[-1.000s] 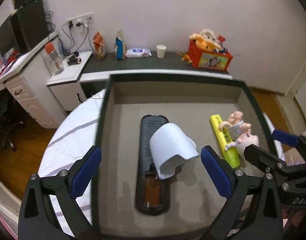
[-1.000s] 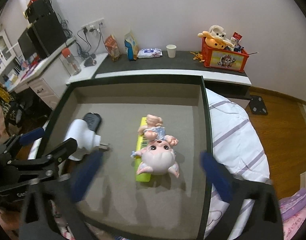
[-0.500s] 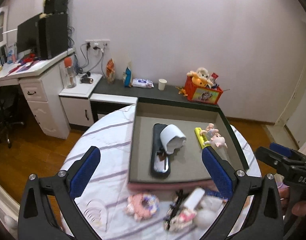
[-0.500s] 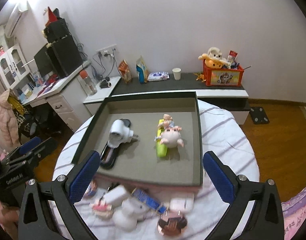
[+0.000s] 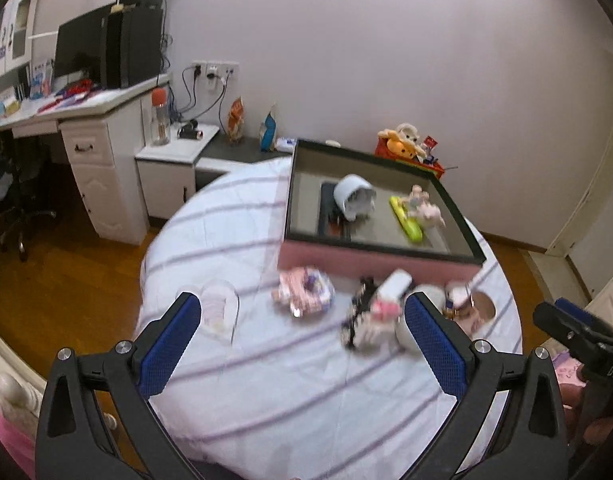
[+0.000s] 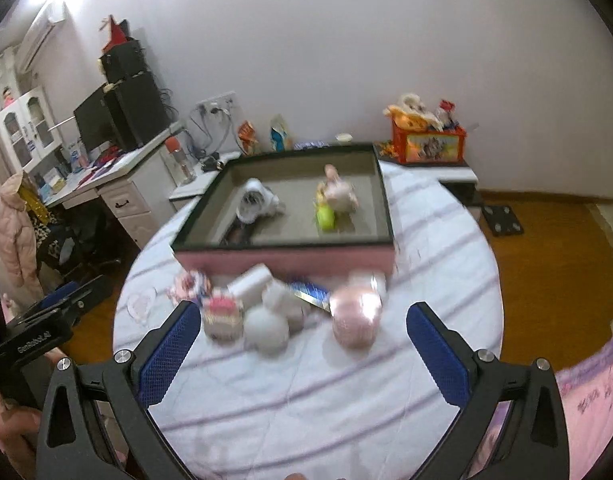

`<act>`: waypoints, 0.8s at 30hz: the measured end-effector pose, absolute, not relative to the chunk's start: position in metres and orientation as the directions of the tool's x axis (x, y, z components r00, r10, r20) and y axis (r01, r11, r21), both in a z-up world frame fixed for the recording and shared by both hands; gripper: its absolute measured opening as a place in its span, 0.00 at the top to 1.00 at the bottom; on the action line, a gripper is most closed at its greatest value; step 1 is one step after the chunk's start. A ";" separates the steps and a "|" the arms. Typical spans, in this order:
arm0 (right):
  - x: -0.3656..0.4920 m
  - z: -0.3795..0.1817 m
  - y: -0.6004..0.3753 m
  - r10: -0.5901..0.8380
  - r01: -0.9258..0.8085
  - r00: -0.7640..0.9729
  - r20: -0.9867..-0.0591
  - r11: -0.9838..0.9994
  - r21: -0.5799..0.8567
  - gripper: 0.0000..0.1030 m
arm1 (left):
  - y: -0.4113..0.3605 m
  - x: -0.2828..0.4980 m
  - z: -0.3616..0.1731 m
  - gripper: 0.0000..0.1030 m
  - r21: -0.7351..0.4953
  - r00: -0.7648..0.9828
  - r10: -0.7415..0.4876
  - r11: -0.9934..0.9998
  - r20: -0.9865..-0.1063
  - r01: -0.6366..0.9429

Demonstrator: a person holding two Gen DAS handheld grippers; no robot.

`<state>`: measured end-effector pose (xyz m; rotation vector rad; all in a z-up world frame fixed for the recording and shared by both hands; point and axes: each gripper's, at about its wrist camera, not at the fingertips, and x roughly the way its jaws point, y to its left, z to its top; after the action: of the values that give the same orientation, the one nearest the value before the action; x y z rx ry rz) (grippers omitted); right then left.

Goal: Organize rigid objects
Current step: 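Withdraw both tools from the tray box back over the table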

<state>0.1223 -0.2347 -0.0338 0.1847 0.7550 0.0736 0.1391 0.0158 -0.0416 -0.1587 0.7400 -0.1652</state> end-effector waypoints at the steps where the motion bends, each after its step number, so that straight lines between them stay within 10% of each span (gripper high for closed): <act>1: 0.118 -0.039 -0.236 0.133 0.010 0.721 -0.680 0.979 0.203 0.00 | 0.016 0.135 -0.046 0.00 -0.214 0.722 -0.212 0.973 -0.659 0.091; 24: 0.101 -0.092 -0.247 0.139 0.068 0.627 -0.767 0.970 0.231 0.00 | -0.015 0.117 -0.073 0.00 -0.113 0.688 -0.174 0.985 -0.705 0.134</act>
<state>0.1013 -0.2468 -0.0922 0.2487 0.8947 0.0410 0.1165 -0.0147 -0.0735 -0.0534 0.7938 -0.1727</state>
